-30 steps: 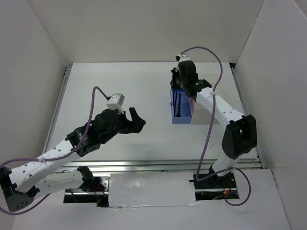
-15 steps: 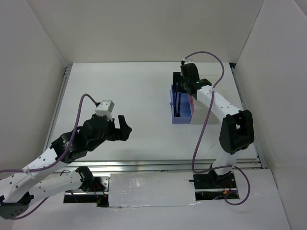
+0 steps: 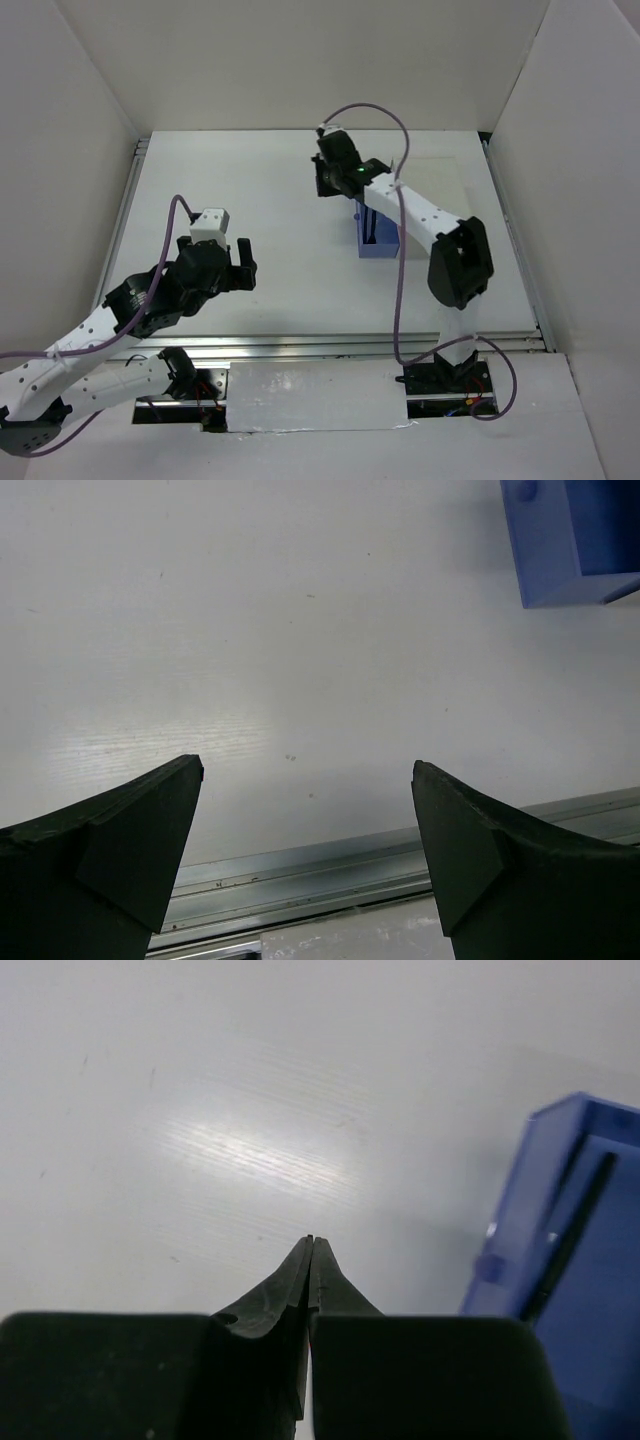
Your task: Organize the makeup
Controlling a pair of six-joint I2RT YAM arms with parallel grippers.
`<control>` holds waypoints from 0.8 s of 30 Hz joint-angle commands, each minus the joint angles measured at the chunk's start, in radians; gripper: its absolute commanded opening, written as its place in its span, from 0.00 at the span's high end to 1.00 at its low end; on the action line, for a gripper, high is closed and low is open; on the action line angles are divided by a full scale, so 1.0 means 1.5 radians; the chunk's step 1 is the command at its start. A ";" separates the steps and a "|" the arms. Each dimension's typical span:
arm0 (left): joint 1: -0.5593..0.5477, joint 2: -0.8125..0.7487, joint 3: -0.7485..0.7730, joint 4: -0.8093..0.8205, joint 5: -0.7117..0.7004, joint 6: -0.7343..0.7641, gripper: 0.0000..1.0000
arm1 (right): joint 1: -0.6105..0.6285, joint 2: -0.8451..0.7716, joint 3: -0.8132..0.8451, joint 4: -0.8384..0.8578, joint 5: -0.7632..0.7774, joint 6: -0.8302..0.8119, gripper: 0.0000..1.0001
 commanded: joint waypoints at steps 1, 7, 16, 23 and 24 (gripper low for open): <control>0.000 -0.001 0.006 -0.008 -0.025 -0.004 0.01 | 0.051 0.104 0.089 -0.076 0.054 0.020 1.00; 0.000 0.002 0.002 -0.009 -0.020 -0.005 0.01 | 0.095 0.239 0.222 -0.189 0.181 0.021 1.00; 0.000 0.003 -0.002 0.008 0.015 0.012 0.01 | 0.034 0.262 0.180 -0.245 0.325 0.030 1.00; 0.000 0.001 -0.006 0.020 0.043 0.027 0.01 | -0.037 0.205 0.107 -0.234 0.332 0.015 1.00; 0.000 0.002 -0.006 0.021 0.045 0.029 0.01 | -0.044 0.200 0.104 -0.236 0.334 0.014 1.00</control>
